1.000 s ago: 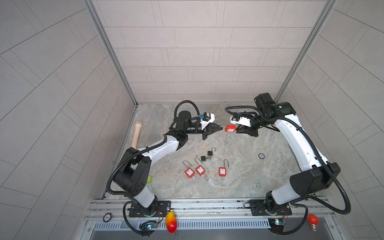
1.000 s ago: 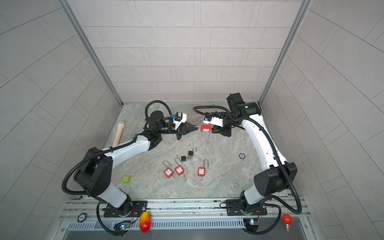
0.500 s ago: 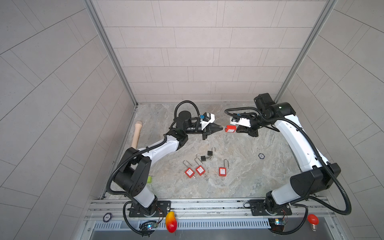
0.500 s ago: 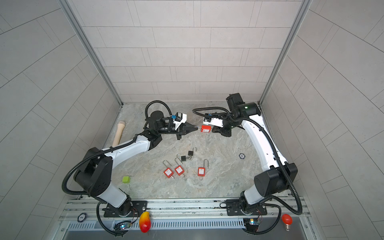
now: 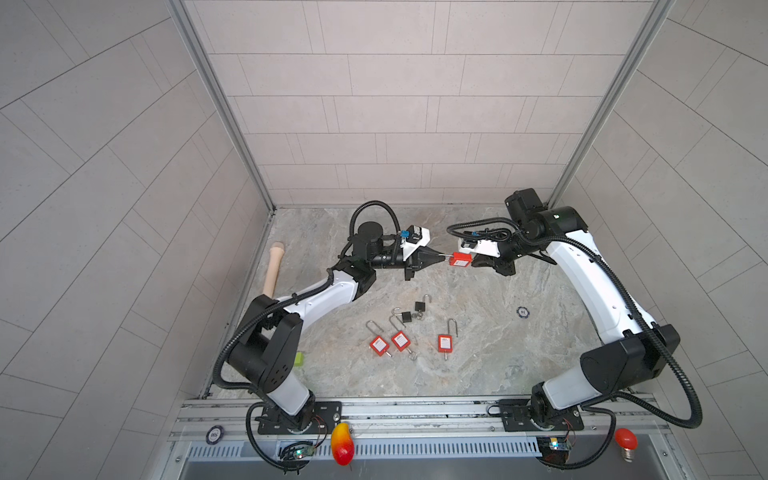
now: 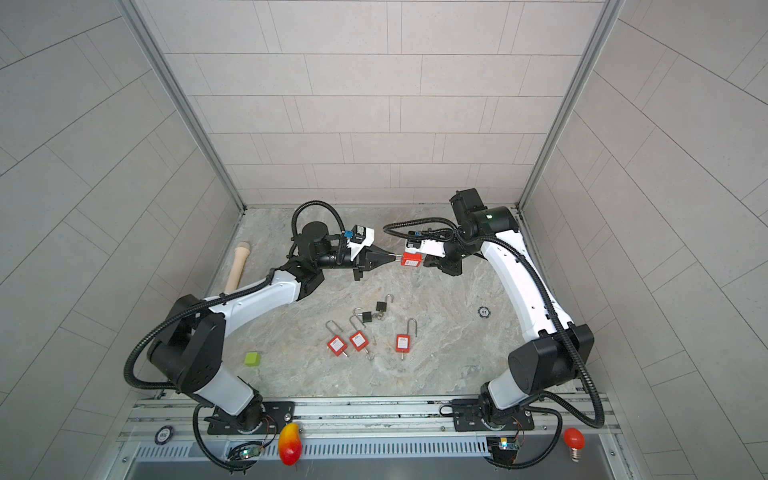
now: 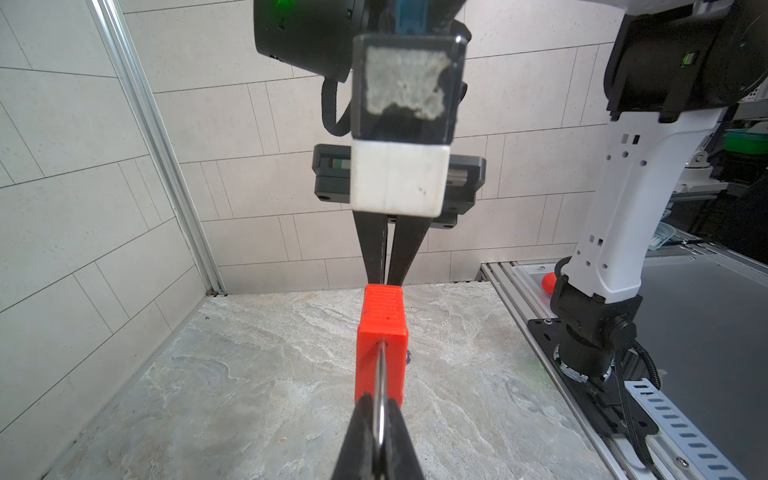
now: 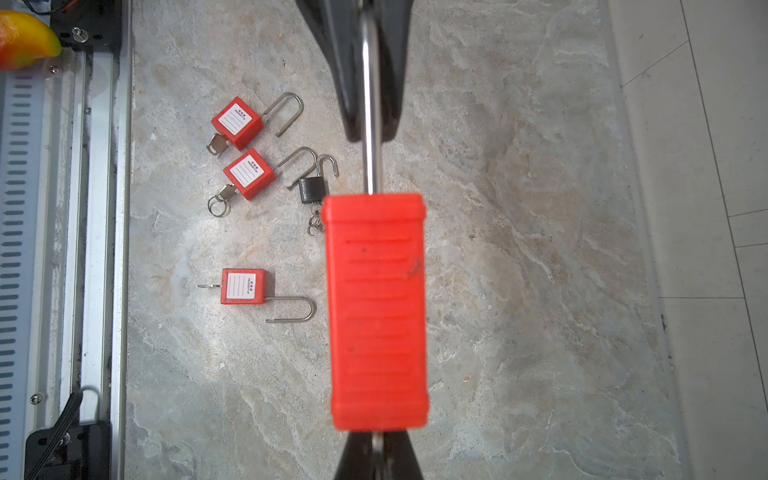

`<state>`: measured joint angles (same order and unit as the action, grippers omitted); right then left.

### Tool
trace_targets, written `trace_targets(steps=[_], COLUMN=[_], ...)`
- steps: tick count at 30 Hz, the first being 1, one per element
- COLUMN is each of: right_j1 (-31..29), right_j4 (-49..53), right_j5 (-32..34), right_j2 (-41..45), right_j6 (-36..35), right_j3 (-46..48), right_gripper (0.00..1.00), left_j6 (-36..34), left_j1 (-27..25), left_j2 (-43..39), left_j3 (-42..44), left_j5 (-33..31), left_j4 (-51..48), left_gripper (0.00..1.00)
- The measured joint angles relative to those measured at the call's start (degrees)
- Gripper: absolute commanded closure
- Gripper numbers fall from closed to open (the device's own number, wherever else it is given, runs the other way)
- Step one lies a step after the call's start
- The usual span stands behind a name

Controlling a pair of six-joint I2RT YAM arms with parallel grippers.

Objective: Lock with the key

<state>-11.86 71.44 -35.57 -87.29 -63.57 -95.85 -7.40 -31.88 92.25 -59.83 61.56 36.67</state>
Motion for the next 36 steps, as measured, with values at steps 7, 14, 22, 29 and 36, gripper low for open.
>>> trace_targets(steps=[7, 14, 22, 29, 36], right_j1=[0.0, 0.3, 1.0, 1.8, 2.0], right_j4=[-0.6, -1.1, -1.6, 1.7, 3.1], right_j5=[0.1, -0.4, -2.4, -4.5, -5.7], right_j2=[0.0, 0.0, 0.0, -1.1, -1.4], right_j6=[-0.7, -0.8, -0.7, -0.6, -0.4], right_j3=[0.7, 0.9, 1.6, -0.7, -1.2], right_gripper=[1.0, 1.0, 1.0, 1.0, 1.0], left_j6=[0.0, 0.0, 0.0, -1.4, -2.8], left_j1=[0.6, 0.9, 1.2, 1.2, 1.2], left_j2=[0.0, -0.3, -0.4, -0.9, -1.0], left_j3=[0.4, 0.4, 0.7, 0.7, 0.9], left_j5=[-0.2, -0.3, -0.3, -0.3, -0.1], left_j4=[0.0, -0.1, 0.0, 0.2, 0.9], left_gripper=[1.0, 1.0, 1.0, 1.0, 1.0])
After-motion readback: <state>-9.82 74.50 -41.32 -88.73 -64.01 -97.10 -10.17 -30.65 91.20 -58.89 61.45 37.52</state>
